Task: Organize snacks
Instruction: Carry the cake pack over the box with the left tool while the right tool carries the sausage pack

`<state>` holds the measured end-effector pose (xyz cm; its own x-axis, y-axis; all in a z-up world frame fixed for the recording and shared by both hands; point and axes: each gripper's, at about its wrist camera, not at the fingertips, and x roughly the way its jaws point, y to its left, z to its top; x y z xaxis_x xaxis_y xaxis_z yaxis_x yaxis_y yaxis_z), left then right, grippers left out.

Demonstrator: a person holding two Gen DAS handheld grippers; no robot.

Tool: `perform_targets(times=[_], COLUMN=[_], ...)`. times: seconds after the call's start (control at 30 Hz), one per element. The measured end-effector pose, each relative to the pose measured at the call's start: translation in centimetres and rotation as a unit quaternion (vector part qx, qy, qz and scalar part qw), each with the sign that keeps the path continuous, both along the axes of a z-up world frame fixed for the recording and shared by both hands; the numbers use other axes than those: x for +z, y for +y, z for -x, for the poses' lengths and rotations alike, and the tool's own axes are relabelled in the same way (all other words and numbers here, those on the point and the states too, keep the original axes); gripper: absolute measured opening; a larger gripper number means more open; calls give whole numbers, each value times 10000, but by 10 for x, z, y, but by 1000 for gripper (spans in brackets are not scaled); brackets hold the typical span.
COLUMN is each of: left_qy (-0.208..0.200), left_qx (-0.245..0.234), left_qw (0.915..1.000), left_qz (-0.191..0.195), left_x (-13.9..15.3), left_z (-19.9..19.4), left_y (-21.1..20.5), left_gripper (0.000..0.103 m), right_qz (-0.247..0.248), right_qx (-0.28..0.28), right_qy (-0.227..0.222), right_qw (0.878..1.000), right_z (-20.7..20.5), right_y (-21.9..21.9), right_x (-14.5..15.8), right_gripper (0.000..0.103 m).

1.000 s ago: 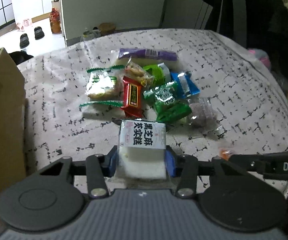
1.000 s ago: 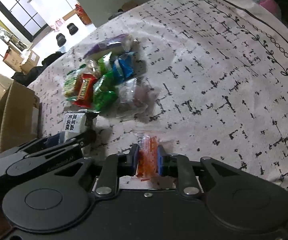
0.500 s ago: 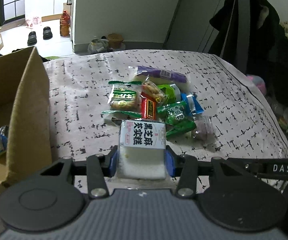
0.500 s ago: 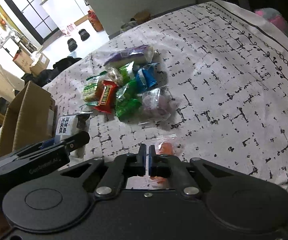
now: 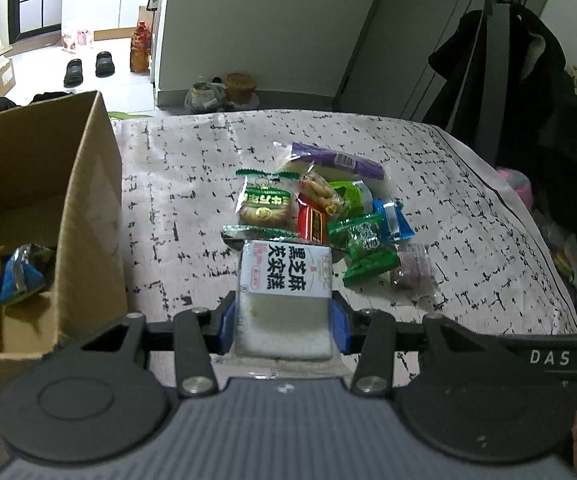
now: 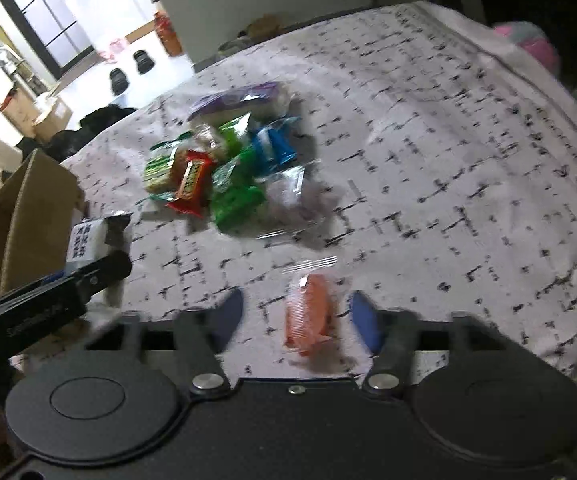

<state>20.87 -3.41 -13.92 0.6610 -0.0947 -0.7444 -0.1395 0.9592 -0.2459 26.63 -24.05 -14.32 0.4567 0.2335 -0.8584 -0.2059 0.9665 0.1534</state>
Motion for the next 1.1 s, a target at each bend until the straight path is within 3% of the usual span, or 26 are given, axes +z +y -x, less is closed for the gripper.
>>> perform_targets(times=[0.23,0.33,0.4,0.83,1.1], left_qy=[127,208,248,-142,-396], left_qx=[6,-35,-56,94,298], left_qw=[9999,9998,9997,9999,9987], left_qz=[24,4,1,-28,-106], left_x=[-5,-9,-11,19,43], left_z=[2,3,3,9,22], left_y=[-1,-3,-4,13,33], left_gripper=[45,45,45,45,45], right_qz=[130,123,-116,-998,-1233], right_qx=[-173,-52,21,370,615], right_qy=[587,515,623,91,-147], right_qw=[9980,9986,9980,9943,9903], right_z=[-5,-4,-6,-8,-6], right_y=[2,5,3,18,43], right_x=[-27,-26,-24,24,44], right_gripper=[64,31,24,22,22])
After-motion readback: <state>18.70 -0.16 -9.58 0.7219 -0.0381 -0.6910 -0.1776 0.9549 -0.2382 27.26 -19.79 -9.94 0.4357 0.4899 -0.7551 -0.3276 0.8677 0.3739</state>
